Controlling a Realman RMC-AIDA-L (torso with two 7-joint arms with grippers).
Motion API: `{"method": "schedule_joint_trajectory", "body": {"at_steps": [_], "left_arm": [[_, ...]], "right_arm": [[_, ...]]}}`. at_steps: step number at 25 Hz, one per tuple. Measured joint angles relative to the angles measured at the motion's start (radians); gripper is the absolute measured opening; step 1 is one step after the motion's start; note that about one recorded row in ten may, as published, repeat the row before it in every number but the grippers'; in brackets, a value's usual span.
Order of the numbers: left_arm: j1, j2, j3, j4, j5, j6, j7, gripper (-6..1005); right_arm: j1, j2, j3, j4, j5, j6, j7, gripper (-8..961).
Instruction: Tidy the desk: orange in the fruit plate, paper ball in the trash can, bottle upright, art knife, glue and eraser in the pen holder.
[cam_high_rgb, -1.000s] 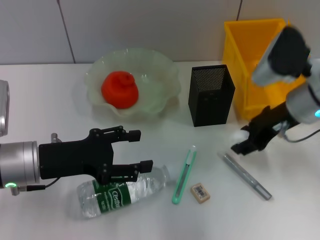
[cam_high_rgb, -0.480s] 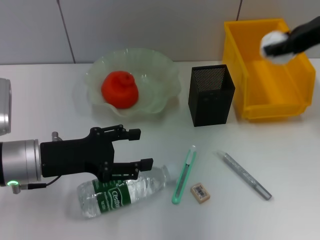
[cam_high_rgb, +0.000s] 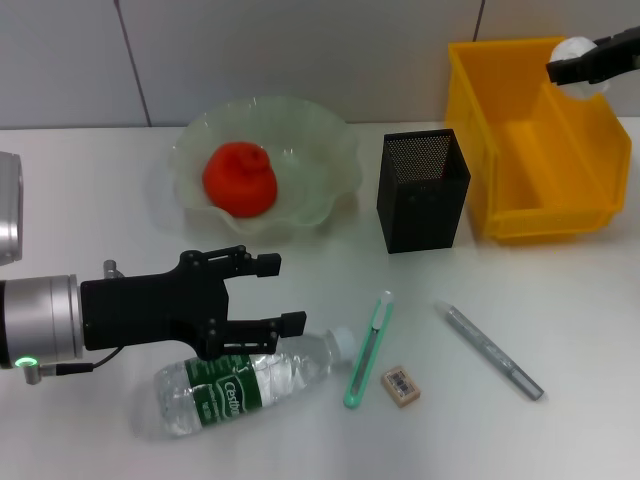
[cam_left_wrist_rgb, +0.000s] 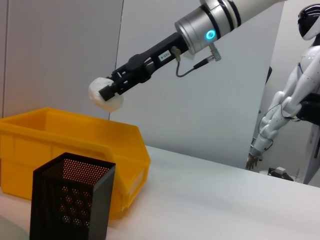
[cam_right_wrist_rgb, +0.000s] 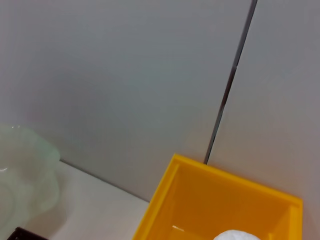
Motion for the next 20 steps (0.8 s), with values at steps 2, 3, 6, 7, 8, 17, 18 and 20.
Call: {"method": "schedule_joint_trajectory", "body": {"at_steps": [2, 3, 6, 7, 8, 17, 18, 20], "left_arm": [[0.0, 0.0, 0.0, 0.0, 0.0, 0.0, 0.0, 814], [0.0, 0.001, 0.0, 0.0, -0.001, 0.0, 0.0, 814], [0.0, 0.001, 0.0, 0.001, -0.001, 0.0, 0.0, 814], [0.0, 0.001, 0.0, 0.001, -0.001, 0.0, 0.0, 814], [0.0, 0.002, -0.002, 0.001, -0.002, 0.0, 0.0, 814], [-0.004, 0.003, -0.011, 0.0, -0.002, 0.0, 0.0, 814], [-0.005, 0.003, -0.011, -0.001, -0.002, 0.0, 0.0, 814], [-0.007, 0.004, -0.011, -0.002, -0.001, 0.0, 0.0, 814]], "right_arm": [[0.0, 0.001, -0.005, 0.004, 0.0, 0.012, 0.001, 593], [0.0, 0.001, -0.008, 0.006, -0.001, 0.021, 0.002, 616], [-0.003, 0.004, -0.008, 0.008, 0.003, 0.047, 0.003, 684], [-0.004, 0.005, -0.005, 0.008, 0.007, 0.054, 0.006, 707], [-0.006, 0.008, -0.002, 0.008, 0.017, 0.068, 0.012, 729], [-0.177, -0.049, 0.033, 0.121, 0.841, -0.076, -0.348, 760], [-0.193, -0.063, 0.033, 0.169, 0.958, -0.149, -0.428, 760], [-0.221, -0.109, 0.035, 0.331, 1.167, -0.356, -0.594, 760]]}}
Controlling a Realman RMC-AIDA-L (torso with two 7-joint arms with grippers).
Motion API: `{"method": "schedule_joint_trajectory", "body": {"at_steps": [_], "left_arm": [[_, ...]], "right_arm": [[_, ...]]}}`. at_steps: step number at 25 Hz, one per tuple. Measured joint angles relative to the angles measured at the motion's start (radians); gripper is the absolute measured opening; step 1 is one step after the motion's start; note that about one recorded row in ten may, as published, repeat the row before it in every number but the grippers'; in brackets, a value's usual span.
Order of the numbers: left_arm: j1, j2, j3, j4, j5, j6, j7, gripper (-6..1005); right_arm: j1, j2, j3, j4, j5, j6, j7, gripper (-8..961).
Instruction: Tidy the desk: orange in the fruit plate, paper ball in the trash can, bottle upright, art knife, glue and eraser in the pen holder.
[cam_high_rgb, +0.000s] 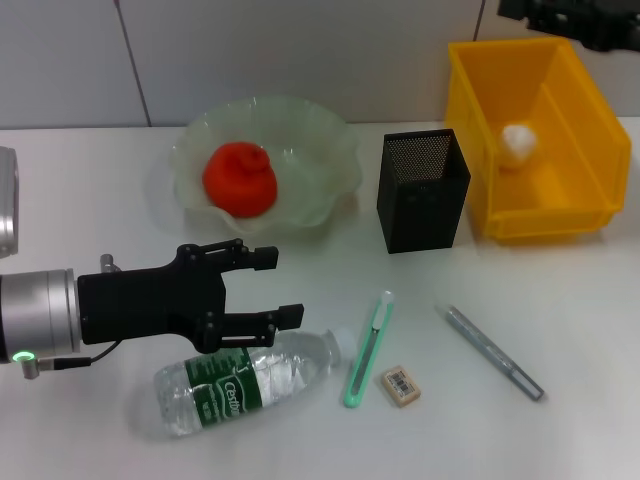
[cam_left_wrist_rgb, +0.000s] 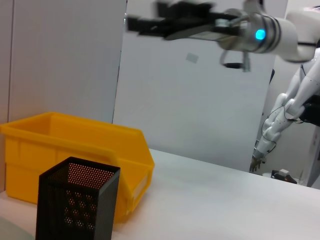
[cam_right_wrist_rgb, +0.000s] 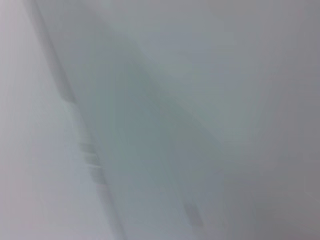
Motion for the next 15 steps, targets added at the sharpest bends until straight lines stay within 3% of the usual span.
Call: {"method": "schedule_joint_trajectory", "body": {"at_steps": [1, 4, 5, 15], "left_arm": [[0.0, 0.0, 0.0, 0.0, 0.0, 0.0, 0.0, 814], [-0.003, 0.002, 0.0, -0.002, 0.005, 0.002, -0.003, 814], [-0.004, 0.004, 0.0, -0.002, 0.006, 0.003, -0.007, 814], [-0.003, 0.022, 0.002, 0.003, 0.037, -0.002, -0.053, 815]], "right_arm": [[0.0, 0.0, 0.0, 0.0, 0.0, 0.0, 0.0, 760], [-0.013, -0.031, -0.006, 0.126, 0.02, -0.13, -0.125, 760], [-0.028, -0.036, -0.007, 0.174, -0.058, -0.182, -0.206, 760], [-0.094, -0.001, 0.003, 0.165, -0.447, -0.187, -0.35, 761]]}}
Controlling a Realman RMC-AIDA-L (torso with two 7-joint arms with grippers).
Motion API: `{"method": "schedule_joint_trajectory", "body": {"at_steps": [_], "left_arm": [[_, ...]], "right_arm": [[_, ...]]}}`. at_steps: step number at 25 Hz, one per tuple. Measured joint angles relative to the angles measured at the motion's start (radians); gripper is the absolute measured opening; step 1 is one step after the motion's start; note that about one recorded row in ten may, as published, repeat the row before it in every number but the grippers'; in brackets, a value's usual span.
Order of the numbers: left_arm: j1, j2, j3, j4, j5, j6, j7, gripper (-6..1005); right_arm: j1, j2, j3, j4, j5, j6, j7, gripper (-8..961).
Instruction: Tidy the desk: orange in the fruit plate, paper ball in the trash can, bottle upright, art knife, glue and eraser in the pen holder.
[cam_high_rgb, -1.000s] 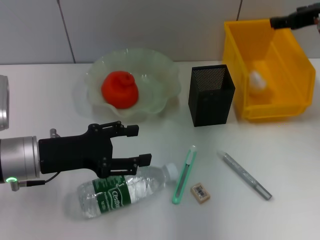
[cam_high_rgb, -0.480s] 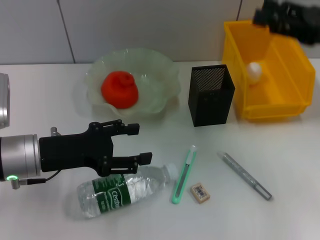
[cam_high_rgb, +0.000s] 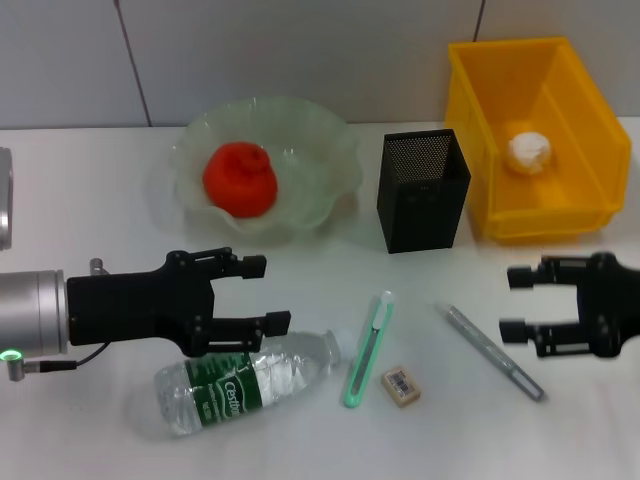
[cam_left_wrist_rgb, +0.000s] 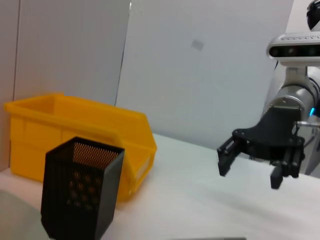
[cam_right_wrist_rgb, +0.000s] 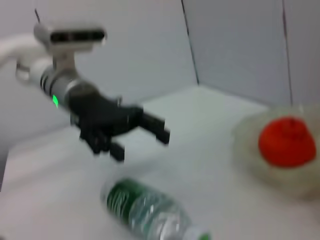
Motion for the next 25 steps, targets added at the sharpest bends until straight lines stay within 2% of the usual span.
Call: {"method": "schedule_joint_trajectory", "body": {"at_steps": [4, 8, 9, 10, 12, 16, 17, 18, 19, 22, 25], "left_arm": [[-0.002, -0.007, -0.001, 0.024, 0.012, -0.007, -0.012, 815], [-0.012, -0.038, 0.019, 0.202, 0.065, -0.009, -0.142, 815], [-0.012, -0.038, 0.019, 0.202, 0.065, -0.009, -0.142, 815], [-0.038, -0.057, 0.023, 0.31, 0.15, -0.01, -0.243, 815], [-0.075, -0.065, 0.022, 0.371, 0.235, -0.008, -0.328, 815], [-0.193, -0.068, 0.033, 0.42, 0.411, 0.021, -0.515, 815], [-0.193, -0.068, 0.033, 0.42, 0.411, 0.021, -0.515, 815], [-0.231, -0.069, 0.048, 0.428, 0.467, 0.033, -0.571, 815], [-0.273, -0.073, 0.088, 0.442, 0.54, 0.041, -0.635, 815], [-0.327, -0.078, 0.194, 0.466, 0.618, 0.038, -0.749, 814], [-0.358, -0.082, 0.261, 0.469, 0.649, 0.021, -0.821, 814]], "right_arm": [[-0.017, 0.008, 0.001, -0.008, -0.027, 0.012, -0.015, 761], [-0.028, 0.009, 0.002, -0.012, -0.041, 0.013, -0.017, 761], [-0.029, 0.009, -0.001, -0.013, -0.046, 0.013, -0.017, 761], [-0.03, 0.009, -0.002, -0.014, -0.053, 0.013, -0.017, 761], [-0.027, 0.007, -0.001, -0.014, -0.083, 0.011, -0.017, 761], [-0.023, 0.008, 0.0, -0.03, -0.113, 0.009, -0.014, 760], [-0.024, 0.009, -0.002, -0.036, -0.114, 0.009, -0.014, 760], [-0.025, 0.009, -0.002, -0.041, -0.115, 0.009, -0.015, 760], [-0.026, 0.01, -0.002, -0.044, -0.116, 0.009, -0.014, 760], [-0.023, 0.01, 0.001, -0.051, -0.119, 0.006, -0.015, 760], [-0.021, 0.009, 0.002, -0.059, -0.121, 0.004, -0.015, 760]]}}
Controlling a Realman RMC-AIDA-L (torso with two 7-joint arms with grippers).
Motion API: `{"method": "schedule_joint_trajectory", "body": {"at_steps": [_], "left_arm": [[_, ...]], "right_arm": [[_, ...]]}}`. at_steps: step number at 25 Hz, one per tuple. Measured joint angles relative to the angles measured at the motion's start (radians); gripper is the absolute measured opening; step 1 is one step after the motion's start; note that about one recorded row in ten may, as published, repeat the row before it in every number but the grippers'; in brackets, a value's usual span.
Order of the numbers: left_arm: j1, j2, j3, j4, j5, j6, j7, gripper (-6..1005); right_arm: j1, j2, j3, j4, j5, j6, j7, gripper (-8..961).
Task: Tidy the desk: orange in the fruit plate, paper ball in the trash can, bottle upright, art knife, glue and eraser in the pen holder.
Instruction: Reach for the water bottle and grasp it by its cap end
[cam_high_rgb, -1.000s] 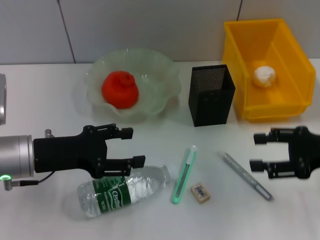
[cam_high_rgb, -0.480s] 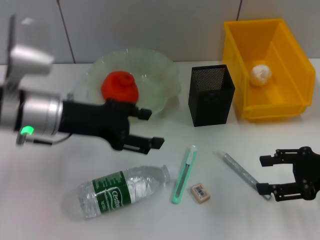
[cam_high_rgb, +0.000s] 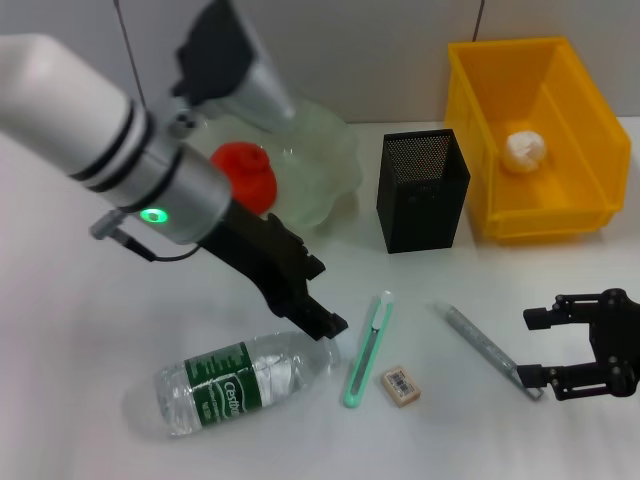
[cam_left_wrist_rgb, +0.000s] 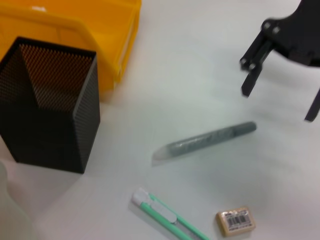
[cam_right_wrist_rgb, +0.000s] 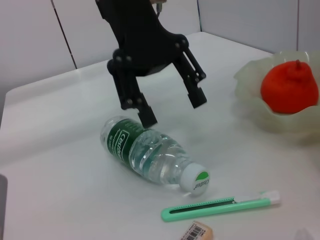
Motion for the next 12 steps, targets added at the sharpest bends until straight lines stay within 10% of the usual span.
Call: {"method": "schedule_joint_trajectory", "body": {"at_steps": [12], "left_arm": [[-0.046, -0.004, 0.286, -0.057, 0.064, -0.154, -0.223, 814]], "right_arm": [[0.002, 0.002, 0.002, -0.019, -0.001, -0.002, 0.001, 760]]}}
